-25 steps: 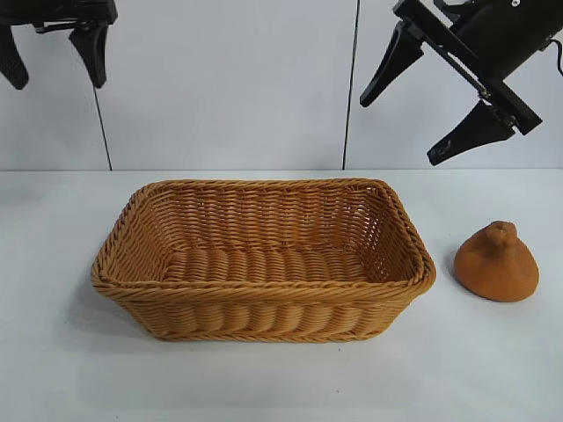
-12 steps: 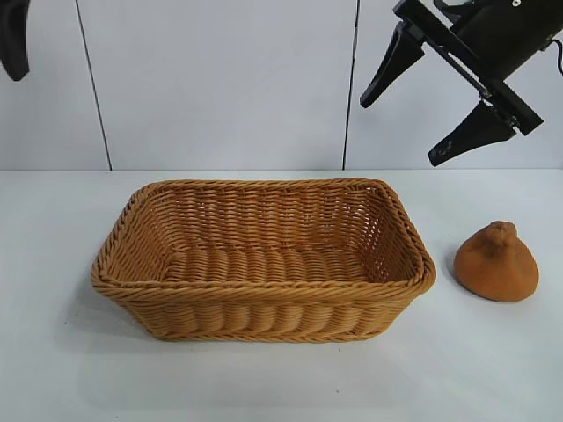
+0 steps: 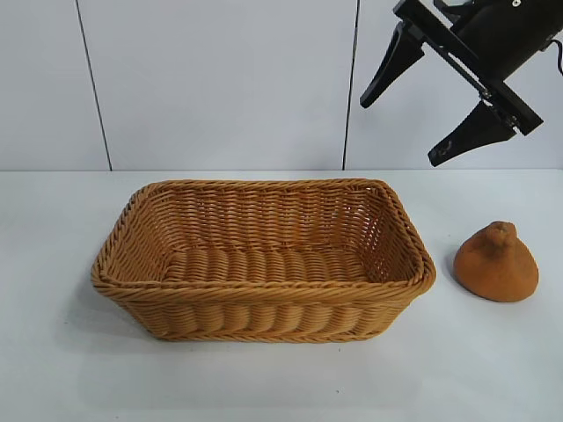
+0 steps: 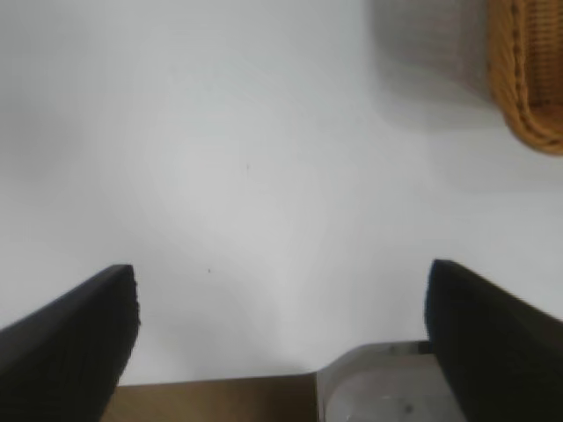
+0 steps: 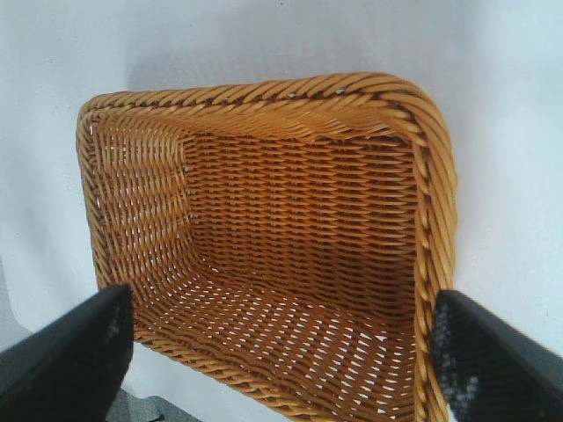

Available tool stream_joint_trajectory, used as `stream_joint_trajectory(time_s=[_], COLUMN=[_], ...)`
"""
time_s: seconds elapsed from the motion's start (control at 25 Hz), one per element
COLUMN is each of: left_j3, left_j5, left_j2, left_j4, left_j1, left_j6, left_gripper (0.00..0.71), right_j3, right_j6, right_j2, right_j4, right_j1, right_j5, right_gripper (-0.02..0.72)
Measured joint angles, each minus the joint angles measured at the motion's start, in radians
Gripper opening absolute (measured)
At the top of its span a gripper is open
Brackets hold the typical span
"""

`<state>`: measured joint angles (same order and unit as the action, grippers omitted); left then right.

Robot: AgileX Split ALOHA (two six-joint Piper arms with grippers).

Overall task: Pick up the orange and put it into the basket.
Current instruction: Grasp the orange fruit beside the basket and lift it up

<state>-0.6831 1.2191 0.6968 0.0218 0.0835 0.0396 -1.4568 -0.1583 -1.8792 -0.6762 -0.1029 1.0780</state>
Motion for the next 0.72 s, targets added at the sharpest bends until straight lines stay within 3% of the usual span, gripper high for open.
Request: stream_joint_trajectory(time_s=[0.24, 0.36, 0.56, 0.72], left_j3=[0.130, 0.152, 0.179, 0.181], left_j5=[-0.012, -0.092, -0.139, -0.149], left_j2=[-0.314, -0.437, -0.530, -0.547], left_j4=[0.000, 0.001, -0.015, -0.015], left_j1=[0.000, 0.000, 0.000, 0.000], left_j6=[0.007, 0.010, 0.010, 0.010], left_gripper=[0.631, 0.631, 0.631, 0.631], right_j3=[0.000, 0.000, 0.000, 0.000], right_j6=[0.000, -0.002, -0.024, -0.023], right_j2=[0.000, 0.000, 0.002, 0.026], right_j4=[0.000, 0.000, 0.004, 0.095], right_j1=[0.000, 0.000, 0.000, 0.000], right_j5=[0.000, 0.000, 0.002, 0.002], right_gripper=[0.631, 0.631, 0.631, 0.631])
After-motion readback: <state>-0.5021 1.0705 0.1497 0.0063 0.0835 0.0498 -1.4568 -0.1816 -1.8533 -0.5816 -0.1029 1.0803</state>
